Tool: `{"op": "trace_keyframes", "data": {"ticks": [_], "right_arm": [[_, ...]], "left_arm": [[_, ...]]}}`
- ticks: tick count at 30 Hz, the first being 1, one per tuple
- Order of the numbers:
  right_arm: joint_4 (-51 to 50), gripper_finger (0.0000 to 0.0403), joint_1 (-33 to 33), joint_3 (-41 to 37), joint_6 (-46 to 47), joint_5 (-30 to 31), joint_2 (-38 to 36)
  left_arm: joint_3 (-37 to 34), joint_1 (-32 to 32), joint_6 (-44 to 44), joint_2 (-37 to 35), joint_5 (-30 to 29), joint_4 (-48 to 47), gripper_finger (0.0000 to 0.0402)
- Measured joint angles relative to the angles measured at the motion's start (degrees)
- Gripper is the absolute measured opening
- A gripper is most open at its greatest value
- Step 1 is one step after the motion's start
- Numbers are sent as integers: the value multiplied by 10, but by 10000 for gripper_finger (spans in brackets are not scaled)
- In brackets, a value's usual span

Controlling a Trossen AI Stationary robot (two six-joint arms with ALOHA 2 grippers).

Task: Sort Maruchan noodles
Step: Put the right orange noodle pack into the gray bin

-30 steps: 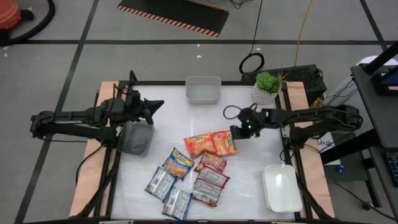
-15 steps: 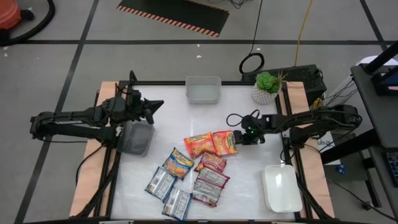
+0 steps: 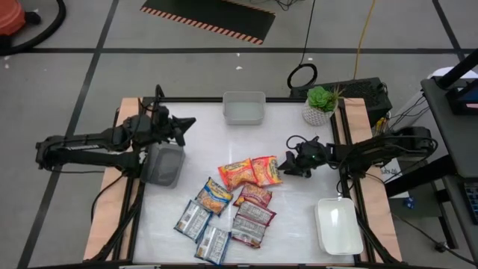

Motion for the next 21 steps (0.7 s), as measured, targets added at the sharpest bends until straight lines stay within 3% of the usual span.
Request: {"op": "trace_keyframes", "data": {"ticks": [11, 21], "right_arm": [[-74, 265, 26, 46, -6, 59, 13], [-29, 245, 42, 70, -13, 62, 70]], "left_arm": [[0, 23, 36, 0, 0, -37, 6], [0, 42, 76, 0, 3, -65, 6]]}}
